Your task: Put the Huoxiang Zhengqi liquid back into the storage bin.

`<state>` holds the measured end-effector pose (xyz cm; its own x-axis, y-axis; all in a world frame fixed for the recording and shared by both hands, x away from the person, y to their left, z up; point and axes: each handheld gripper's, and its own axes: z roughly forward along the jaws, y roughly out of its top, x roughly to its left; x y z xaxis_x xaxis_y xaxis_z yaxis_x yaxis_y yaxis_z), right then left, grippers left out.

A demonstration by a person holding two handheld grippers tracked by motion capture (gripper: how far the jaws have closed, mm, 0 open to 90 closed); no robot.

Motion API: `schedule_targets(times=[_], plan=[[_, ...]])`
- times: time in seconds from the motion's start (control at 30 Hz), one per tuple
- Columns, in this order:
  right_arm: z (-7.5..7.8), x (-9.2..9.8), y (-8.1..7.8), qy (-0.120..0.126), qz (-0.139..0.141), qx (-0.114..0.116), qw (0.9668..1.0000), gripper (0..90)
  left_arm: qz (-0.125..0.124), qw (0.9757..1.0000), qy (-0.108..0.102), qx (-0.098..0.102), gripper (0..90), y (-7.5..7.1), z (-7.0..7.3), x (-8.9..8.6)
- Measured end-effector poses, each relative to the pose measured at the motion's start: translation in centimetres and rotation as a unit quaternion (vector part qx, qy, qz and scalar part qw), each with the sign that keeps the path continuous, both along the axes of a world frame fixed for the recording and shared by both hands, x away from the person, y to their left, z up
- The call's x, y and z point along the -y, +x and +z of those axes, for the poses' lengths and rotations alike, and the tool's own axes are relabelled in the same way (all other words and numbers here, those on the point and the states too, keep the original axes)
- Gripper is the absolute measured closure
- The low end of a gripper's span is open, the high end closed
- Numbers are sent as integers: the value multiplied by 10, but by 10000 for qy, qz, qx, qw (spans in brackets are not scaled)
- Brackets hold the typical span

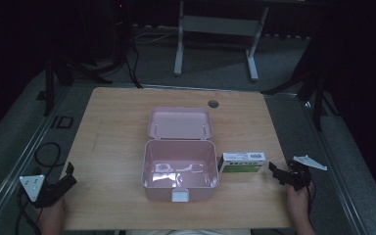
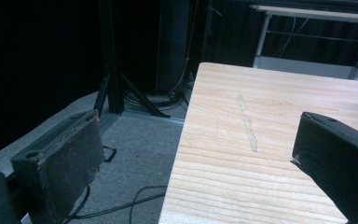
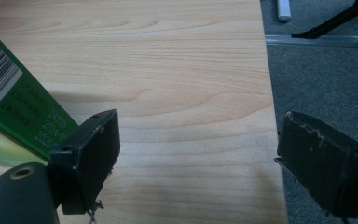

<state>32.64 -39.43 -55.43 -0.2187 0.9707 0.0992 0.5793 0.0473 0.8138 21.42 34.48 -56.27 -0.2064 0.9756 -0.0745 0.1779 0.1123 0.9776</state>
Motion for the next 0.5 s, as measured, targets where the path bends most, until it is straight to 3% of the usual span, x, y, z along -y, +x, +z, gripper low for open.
schedule_targets(times=[0.23,0.33,0.5], plan=[[0,-2,1,-32,103,-69,9999,127,-26,10000,-87,4,21,0,0,-2],[0,-4,2,-176,234,-129,9995,125,-14,10000,-92,21,21,0,0,-1],[0,-6,5,-252,702,-384,9965,126,-38,10000,-80,5,21,0,0,-1]])
